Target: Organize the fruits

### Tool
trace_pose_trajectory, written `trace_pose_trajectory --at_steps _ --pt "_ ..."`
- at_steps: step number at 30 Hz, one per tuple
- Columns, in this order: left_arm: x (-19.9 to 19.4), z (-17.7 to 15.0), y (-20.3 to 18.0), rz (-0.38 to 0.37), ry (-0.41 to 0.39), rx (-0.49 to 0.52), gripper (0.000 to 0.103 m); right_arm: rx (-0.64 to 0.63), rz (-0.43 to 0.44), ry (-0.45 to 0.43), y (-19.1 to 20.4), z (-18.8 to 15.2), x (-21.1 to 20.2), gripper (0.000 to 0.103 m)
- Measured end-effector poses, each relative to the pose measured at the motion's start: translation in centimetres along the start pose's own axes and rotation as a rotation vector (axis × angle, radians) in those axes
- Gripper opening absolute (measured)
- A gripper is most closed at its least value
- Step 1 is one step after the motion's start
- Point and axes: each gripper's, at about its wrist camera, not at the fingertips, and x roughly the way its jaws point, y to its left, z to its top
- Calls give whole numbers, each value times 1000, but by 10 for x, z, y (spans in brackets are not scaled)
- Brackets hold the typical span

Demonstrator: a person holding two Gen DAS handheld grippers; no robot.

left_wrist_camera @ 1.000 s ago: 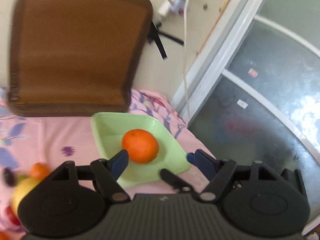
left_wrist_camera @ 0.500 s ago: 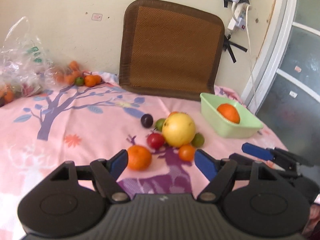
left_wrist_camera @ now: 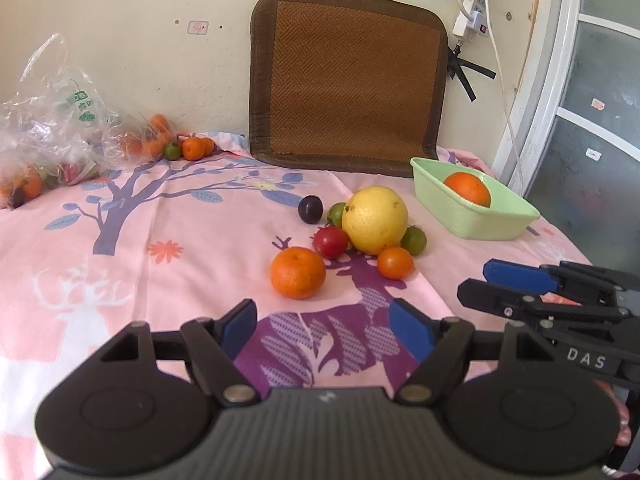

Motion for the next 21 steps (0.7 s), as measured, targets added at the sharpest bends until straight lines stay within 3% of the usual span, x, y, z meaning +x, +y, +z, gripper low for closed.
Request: trace_pose_trajectory --at_steps 21 --pt "15 -5 8 73 65 13 75 67 -2 41 -12 -5 10 42"
